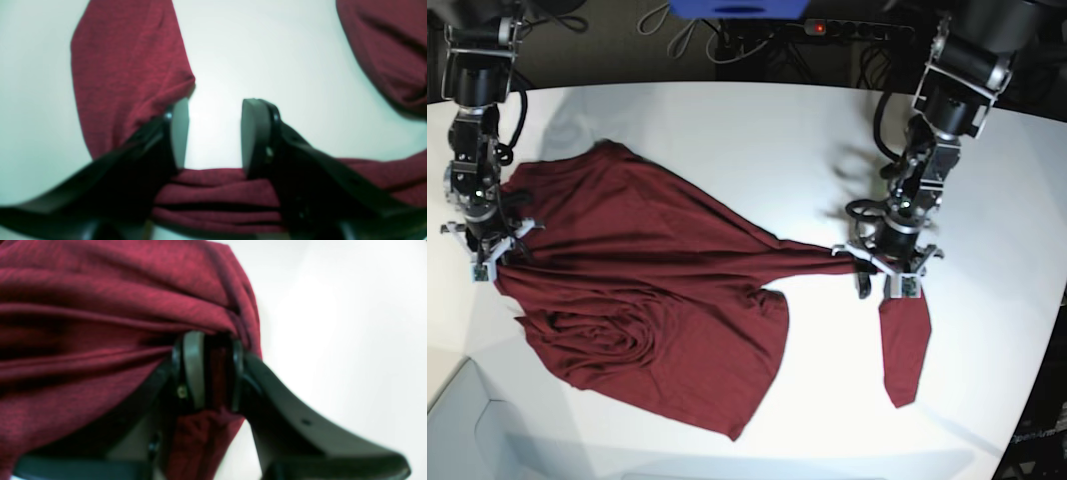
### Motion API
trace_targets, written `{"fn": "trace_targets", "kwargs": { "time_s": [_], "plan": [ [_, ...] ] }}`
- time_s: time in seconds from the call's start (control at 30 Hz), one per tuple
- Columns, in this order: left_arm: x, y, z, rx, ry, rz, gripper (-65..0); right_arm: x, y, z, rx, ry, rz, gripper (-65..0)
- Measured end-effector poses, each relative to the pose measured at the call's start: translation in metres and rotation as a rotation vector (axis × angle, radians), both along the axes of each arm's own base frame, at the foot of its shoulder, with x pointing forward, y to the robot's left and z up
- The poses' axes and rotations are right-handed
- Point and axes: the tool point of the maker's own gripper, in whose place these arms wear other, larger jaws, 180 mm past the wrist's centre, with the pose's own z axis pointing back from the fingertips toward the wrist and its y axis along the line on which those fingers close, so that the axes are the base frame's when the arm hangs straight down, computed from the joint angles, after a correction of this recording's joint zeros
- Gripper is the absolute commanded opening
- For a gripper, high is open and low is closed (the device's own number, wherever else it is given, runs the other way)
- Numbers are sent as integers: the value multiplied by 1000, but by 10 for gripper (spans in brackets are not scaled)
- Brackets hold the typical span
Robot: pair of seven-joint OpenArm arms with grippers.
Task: Layout the t-shirt on the table in an organized manner, then fold the t-shirt properly
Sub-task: 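Grasp the sleeve with the left gripper and pull it outward from the body, then grasp the shirt edge with the right gripper and the body with the left gripper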
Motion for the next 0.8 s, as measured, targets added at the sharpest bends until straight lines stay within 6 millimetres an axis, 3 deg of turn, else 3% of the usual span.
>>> {"fn": "trace_targets", "kwargs": {
  "time_s": [0.1,0.2,0.3,0.4,0.5,0.63,0.7,0.8],
  "plan": [
    [-21,-15,3,-24,11,-36,-394,5,1,2,-6,10,-1,-550],
    [-46,-44,10,-75,39,-90,-394,13,6,6,2,8,-9,-550],
    [-59,-72,22,-125,70,-168,-394,15,16,16,-10,-6,10,-549],
    [-67,-87,33,-144,84,-208,-394,7,19,36,-13,-73,11,-546],
    [-52,-87,58,-152,16,-214,-394,-5,12,64,-29,-158,-41,-546],
    [-14,-92,100,-197,-109,-175,-394,-26,21,91,-22,-253,-80,-546],
    [0,-103,109,-227,-137,-172,-394,-46,39,88,-4,-251,-69,-546],
    [29,-116,102,-230,-104,-160,-394,-76,69,61,64,-187,-72,-546]
  ]
}}
